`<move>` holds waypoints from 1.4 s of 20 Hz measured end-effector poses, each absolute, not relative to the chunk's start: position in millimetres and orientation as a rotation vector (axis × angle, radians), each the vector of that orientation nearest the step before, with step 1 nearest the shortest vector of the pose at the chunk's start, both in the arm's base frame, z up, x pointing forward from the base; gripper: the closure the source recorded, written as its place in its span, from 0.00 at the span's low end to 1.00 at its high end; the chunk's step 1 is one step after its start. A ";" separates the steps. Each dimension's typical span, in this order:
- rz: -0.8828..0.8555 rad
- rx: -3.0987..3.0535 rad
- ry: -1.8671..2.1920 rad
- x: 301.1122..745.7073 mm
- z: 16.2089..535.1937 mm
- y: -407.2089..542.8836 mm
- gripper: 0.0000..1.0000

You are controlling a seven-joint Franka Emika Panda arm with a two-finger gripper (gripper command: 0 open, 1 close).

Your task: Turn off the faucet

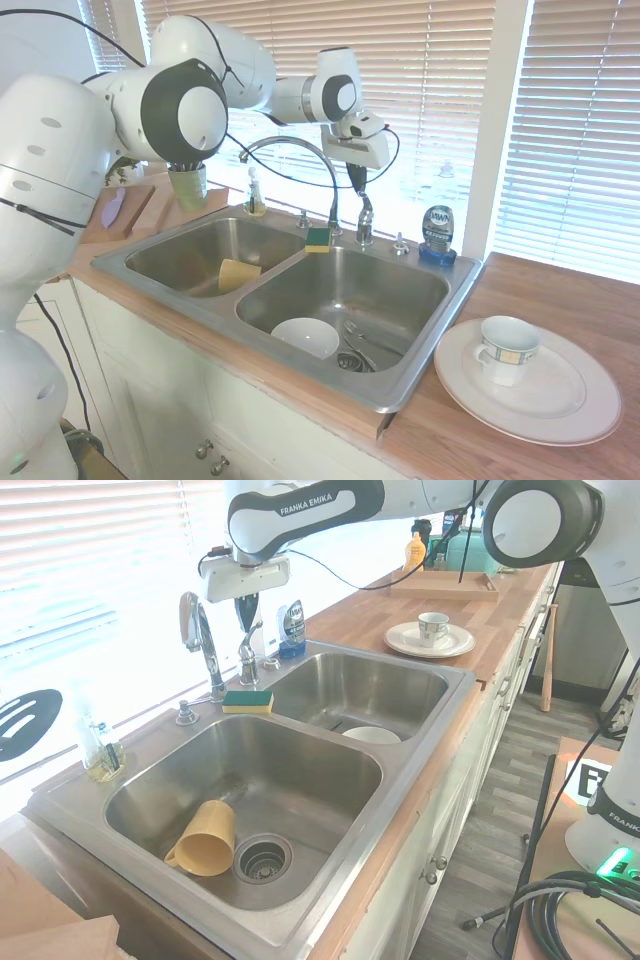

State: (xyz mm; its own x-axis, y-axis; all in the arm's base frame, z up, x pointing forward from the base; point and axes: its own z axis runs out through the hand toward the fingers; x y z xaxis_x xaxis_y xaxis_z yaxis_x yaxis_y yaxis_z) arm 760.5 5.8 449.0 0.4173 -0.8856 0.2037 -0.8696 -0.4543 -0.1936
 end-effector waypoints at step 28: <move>-0.367 -2.634 1.668 733.7 404.2 -16.1 1.00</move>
State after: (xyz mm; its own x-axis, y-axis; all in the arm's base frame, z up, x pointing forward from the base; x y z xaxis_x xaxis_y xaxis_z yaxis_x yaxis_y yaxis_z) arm 733.7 -16.1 404.2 0.4079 -0.8919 0.1951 -0.8915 -0.4352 -0.1260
